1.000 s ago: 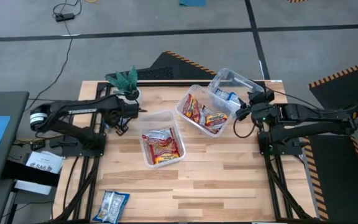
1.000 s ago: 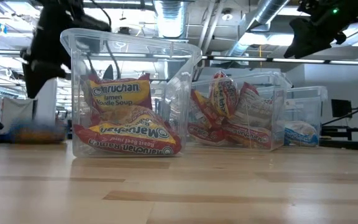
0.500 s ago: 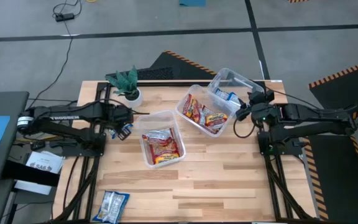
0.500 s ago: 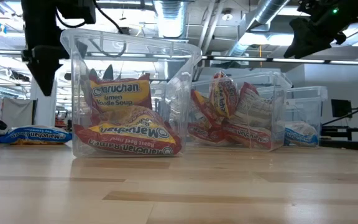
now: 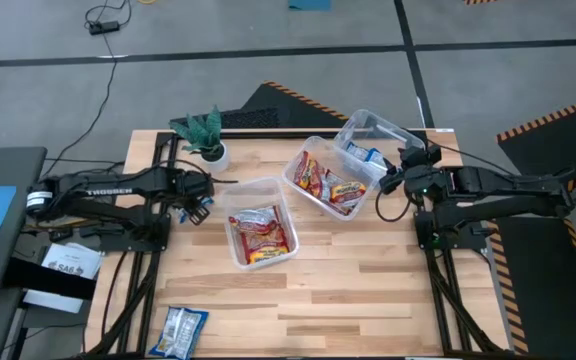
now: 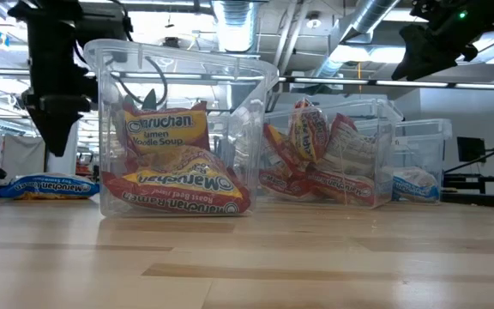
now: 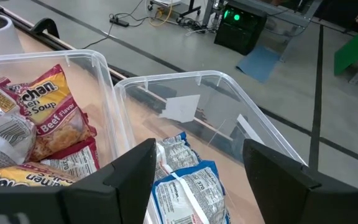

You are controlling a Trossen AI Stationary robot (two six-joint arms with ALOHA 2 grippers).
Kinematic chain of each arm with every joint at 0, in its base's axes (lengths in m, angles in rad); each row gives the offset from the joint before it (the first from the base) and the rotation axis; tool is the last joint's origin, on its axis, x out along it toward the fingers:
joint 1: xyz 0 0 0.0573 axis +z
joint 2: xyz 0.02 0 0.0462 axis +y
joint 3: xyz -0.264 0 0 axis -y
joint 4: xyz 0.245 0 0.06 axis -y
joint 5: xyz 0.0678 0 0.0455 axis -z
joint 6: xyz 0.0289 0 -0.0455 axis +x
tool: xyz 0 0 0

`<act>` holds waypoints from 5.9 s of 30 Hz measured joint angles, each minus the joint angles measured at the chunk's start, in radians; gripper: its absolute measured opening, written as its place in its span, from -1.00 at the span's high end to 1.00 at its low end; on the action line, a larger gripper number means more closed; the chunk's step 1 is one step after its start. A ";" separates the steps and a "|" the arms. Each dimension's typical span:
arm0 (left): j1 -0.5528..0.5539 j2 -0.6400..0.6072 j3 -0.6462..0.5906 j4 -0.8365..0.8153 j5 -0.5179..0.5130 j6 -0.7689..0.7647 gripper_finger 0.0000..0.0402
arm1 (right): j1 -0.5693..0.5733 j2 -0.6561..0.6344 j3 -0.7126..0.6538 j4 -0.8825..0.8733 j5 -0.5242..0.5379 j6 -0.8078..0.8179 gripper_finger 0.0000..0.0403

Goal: Sort Maruchan noodles
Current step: Put the blue noodle pack into the top bin

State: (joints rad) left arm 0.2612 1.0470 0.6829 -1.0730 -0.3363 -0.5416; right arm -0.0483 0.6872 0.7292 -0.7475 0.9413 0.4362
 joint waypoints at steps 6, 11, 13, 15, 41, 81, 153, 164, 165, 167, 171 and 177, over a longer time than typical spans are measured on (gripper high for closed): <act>0.102 0.029 -0.001 0.035 0.021 0.040 -0.17 | 0.000 0.000 0.000 0.000 0.000 0.000 -0.30; 0.193 0.095 -0.001 0.052 0.078 0.092 -0.43 | 0.000 0.000 0.000 0.000 0.000 0.000 -0.30; 0.226 0.125 -0.001 0.055 0.093 0.105 -0.50 | 0.000 0.000 0.000 0.000 0.000 0.000 -0.30; 0.253 0.156 -0.001 0.056 0.095 0.111 -0.55 | 0.000 0.000 0.000 0.000 0.000 0.000 -0.30; 0.324 0.383 0.009 0.155 0.176 0.257 -0.13 | 0.000 0.000 0.000 -0.002 0.000 0.000 -0.30; 0.036 0.101 0.217 -0.119 0.131 0.038 1.00 | 0.000 0.000 0.000 -0.003 -0.002 0.000 -0.30; 0.172 0.344 -0.126 0.374 -0.002 0.085 -0.24 | 0.000 0.000 0.000 -0.001 -0.050 0.008 -0.30; 0.128 0.355 -0.071 0.254 0.016 0.063 -0.06 | 0.000 0.000 0.000 0.000 -0.050 0.008 -0.30; 0.125 0.356 -0.059 0.231 0.025 0.061 -0.01 | 0.000 0.000 0.000 -0.001 -0.050 0.008 -0.30; 0.116 0.351 -0.035 0.200 0.051 0.056 0.30 | 0.000 0.000 0.000 0.000 -0.050 0.008 -0.30; 0.085 0.319 -0.005 0.169 0.096 0.033 0.95 | 0.000 0.000 0.000 -0.001 -0.050 0.008 -0.30; 0.028 0.218 -0.002 0.143 0.168 -0.029 0.99 | 0.000 0.000 0.000 -0.001 -0.050 0.008 -0.30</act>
State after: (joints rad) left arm 0.2891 1.2651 0.6811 -0.9298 -0.1687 -0.5710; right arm -0.0483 0.6870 0.7292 -0.7487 0.8909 0.4442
